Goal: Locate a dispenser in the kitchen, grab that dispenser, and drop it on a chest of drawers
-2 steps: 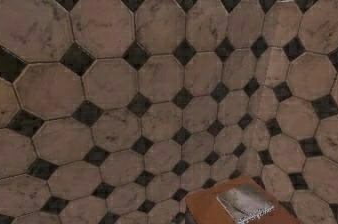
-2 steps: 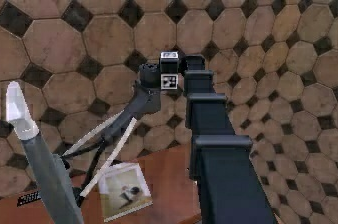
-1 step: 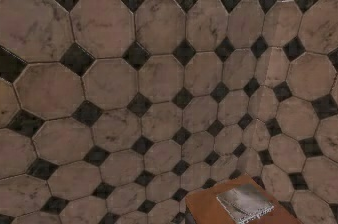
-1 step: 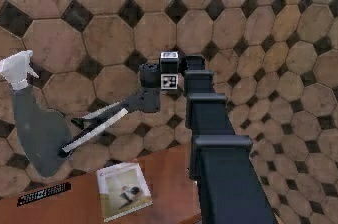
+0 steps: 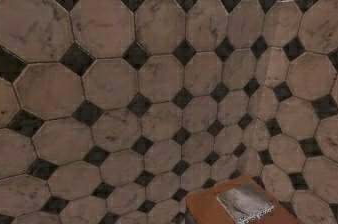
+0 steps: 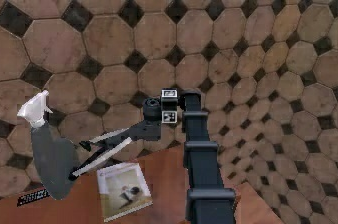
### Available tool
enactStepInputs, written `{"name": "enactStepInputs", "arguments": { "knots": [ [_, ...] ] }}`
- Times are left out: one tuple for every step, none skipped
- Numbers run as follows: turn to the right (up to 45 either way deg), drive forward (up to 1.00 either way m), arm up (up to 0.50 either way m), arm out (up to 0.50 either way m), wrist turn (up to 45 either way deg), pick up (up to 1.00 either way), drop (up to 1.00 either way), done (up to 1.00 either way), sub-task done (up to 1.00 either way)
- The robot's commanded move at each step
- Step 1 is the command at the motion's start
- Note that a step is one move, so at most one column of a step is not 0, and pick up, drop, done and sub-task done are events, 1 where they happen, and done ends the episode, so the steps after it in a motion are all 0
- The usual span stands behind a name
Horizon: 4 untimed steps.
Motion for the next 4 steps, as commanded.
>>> {"name": "enactStepInputs", "arguments": {
  "knots": [
    [0.0,0.0,-0.32,0.0,0.0,0.0,0.0,0.0,0.0],
    [0.0,0.0,0.0,0.0,0.0,0.0,1.0,0.0,0.0],
    [0.0,0.0,0.08,0.0,0.0,0.0,0.0,0.0,0.0],
    [0.0,0.0,0.0,-0.08,0.0,0.0,0.0,0.0,0.0]
  ]
}}
